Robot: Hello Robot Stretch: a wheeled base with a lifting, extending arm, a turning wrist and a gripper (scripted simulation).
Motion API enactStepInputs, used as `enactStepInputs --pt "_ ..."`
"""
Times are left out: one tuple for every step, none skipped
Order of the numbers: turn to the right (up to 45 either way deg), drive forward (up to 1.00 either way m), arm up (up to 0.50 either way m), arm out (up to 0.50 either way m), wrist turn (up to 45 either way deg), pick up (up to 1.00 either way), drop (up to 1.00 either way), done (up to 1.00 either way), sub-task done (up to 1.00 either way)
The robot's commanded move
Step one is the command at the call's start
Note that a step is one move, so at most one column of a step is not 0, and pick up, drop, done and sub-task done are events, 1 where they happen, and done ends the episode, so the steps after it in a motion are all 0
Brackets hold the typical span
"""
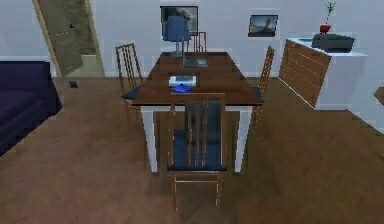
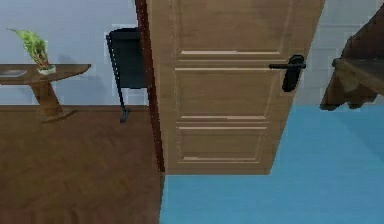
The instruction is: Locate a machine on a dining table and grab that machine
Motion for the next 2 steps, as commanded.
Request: enactStepInputs --pt "0.0 0.5 0.0 0.0 0.0 0.0 0.0 0.0 0.0" --pt "-42.0 0.0 0.0 0.0 0.0 0.0 0.0 0.0 0.0"
